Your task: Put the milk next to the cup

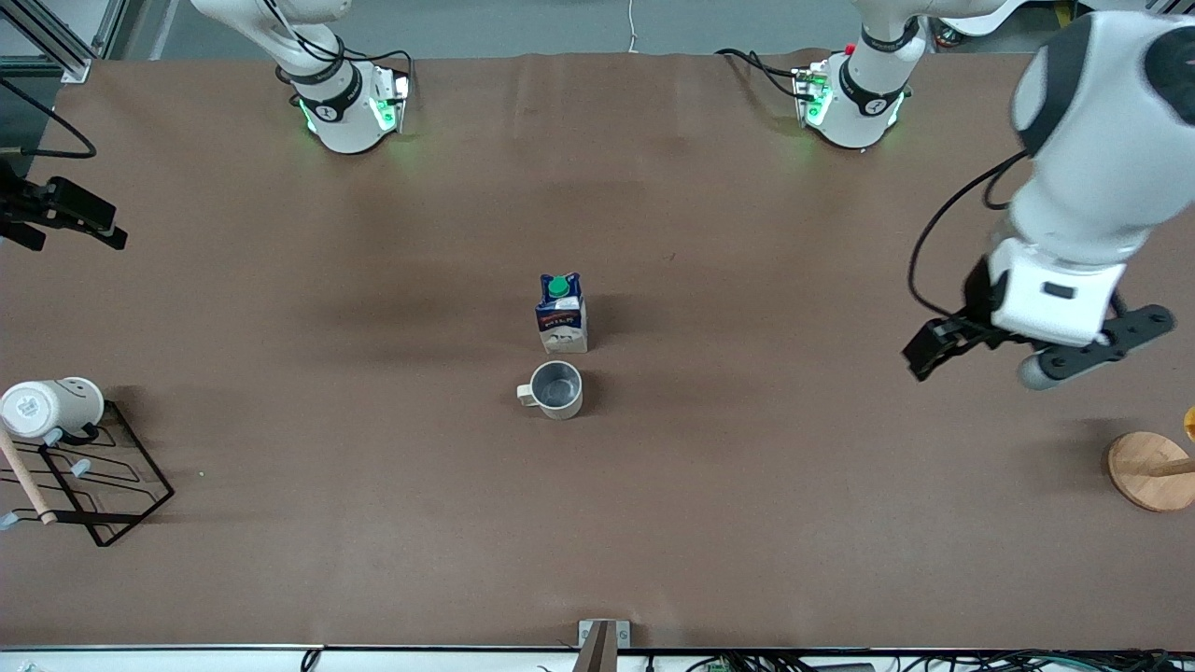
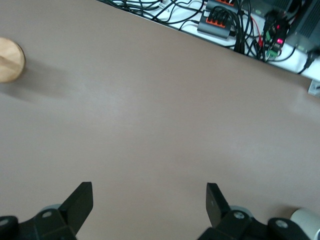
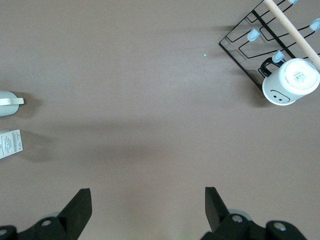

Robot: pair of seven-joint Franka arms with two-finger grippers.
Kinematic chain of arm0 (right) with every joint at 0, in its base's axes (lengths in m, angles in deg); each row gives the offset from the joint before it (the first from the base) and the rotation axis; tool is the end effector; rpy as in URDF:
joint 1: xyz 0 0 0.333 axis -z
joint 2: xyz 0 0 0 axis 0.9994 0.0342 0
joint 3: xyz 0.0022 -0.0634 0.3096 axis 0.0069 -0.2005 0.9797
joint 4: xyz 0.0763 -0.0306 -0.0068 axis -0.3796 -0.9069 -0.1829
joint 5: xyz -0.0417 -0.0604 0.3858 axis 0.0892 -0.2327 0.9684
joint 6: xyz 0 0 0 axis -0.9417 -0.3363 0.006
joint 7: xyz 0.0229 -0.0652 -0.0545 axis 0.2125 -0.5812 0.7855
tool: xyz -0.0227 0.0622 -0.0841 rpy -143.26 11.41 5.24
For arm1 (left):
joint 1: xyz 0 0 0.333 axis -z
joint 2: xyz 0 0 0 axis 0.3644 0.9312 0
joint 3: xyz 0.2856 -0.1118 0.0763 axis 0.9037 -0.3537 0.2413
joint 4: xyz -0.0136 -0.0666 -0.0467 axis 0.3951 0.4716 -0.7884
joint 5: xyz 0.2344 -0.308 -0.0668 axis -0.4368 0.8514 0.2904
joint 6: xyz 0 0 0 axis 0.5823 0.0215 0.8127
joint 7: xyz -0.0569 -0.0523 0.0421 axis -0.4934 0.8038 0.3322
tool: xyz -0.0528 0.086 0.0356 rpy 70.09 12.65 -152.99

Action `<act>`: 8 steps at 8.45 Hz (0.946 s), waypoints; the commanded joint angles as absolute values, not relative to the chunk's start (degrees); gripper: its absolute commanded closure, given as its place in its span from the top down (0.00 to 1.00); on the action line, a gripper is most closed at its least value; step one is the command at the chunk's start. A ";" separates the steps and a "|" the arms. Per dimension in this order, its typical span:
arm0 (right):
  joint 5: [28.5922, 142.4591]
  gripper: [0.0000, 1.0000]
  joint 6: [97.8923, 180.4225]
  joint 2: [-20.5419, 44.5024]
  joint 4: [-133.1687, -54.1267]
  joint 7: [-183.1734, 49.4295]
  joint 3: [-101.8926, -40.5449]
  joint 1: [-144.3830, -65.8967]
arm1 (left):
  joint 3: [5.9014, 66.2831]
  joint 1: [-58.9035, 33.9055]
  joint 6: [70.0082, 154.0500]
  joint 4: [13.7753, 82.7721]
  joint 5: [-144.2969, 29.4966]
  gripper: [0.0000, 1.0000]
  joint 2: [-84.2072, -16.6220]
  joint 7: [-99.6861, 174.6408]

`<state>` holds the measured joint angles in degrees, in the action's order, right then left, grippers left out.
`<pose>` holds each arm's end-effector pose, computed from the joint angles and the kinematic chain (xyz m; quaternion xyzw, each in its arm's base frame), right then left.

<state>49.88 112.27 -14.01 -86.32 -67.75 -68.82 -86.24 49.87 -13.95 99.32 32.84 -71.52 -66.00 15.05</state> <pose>0.5368 -0.0438 0.6336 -0.9999 0.0058 0.0036 0.0127 0.6194 -0.1184 0.5949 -0.9854 -0.1412 -0.0954 0.0046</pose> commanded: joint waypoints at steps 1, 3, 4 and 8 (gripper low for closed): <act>49.38 1.00 112.04 -14.30 -86.56 -68.56 -68.49 -86.02 | 56.84 -13.29 98.67 43.00 -66.94 1.00 -76.34 34.93; 49.38 1.00 112.04 -14.30 -86.47 -68.56 -68.49 -86.02 | 60.21 -12.76 98.58 51.97 -65.16 1.00 -85.57 45.22; 49.38 1.00 112.04 -14.30 -86.47 -68.56 -68.49 -86.11 | 60.13 -13.28 98.49 52.97 -65.25 1.00 -86.83 44.81; 49.30 1.00 111.96 -14.38 -86.38 -68.56 -68.49 -86.64 | 59.87 -14.78 89.14 40.37 -65.51 1.00 -78.00 47.88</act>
